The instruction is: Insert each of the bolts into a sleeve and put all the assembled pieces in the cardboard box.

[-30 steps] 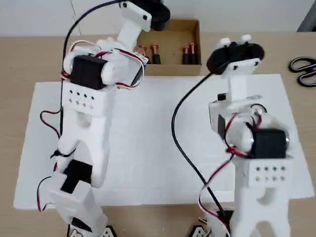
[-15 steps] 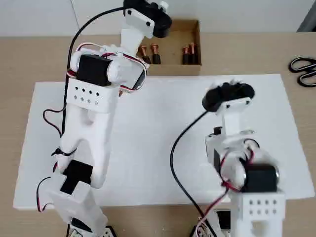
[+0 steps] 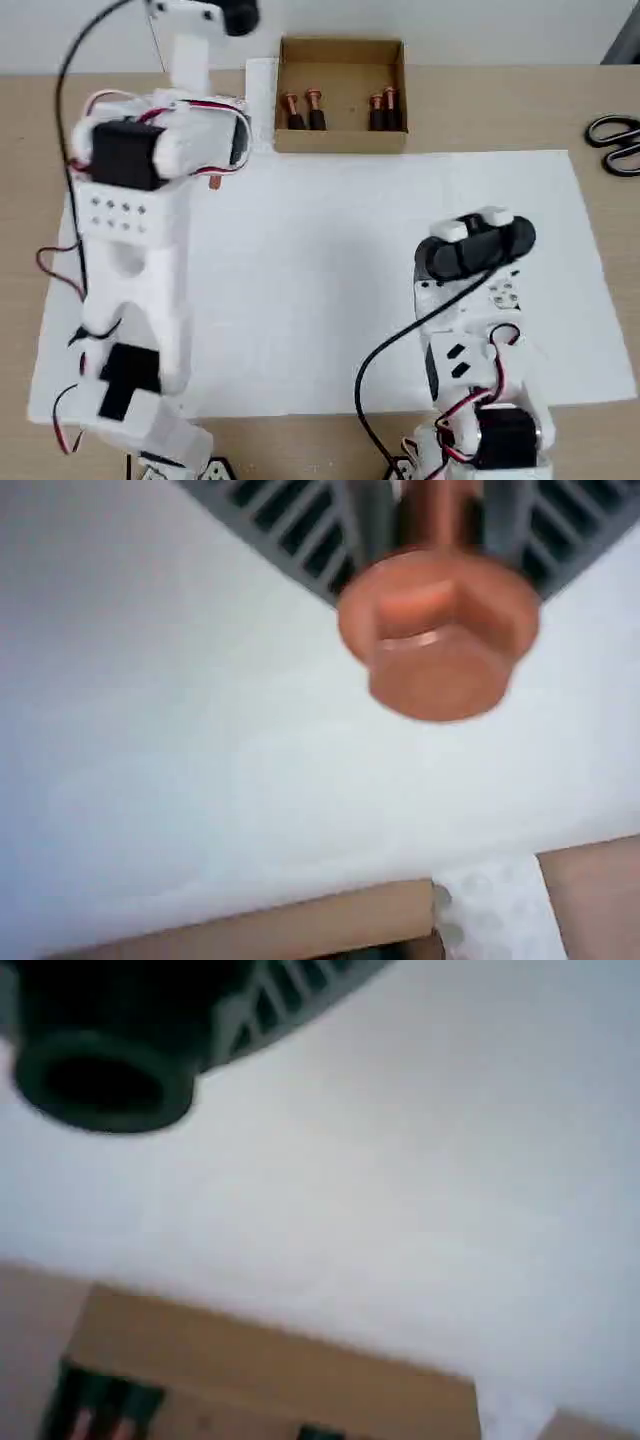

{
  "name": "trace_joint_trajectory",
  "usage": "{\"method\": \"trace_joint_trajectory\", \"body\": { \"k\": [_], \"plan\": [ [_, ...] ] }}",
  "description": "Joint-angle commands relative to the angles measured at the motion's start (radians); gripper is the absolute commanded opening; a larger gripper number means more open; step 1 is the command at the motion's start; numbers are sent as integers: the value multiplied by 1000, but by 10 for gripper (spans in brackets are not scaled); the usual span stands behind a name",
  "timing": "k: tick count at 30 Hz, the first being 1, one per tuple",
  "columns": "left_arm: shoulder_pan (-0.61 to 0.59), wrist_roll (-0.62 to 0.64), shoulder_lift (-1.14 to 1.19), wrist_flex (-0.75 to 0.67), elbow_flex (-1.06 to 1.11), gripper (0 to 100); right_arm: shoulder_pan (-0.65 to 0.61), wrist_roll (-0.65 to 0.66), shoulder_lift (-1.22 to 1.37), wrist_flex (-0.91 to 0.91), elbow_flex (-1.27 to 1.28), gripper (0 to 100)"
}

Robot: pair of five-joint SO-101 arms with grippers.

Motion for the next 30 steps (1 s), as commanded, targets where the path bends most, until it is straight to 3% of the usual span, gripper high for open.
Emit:
{"method": "trace_joint_trajectory", "body": {
  "k": [1,6,12,16,23,30],
  "plan": [
    [2,23,-123,15,65,6,-7,-14,-134,-157,133,4],
    [54,34,-213,12,325,6,-61,-14,-220,-208,261,4],
    [176,167,-361,-117,499,6,-131,-28,-217,-209,272,6],
    [196,163,-445,-199,605,6,-134,-117,-219,-246,325,6],
    [213,114,-591,-175,730,6,-137,-229,-219,-381,433,5],
    [315,201,-649,-488,923,6,-274,-255,-219,-404,451,4]
  ]
}}
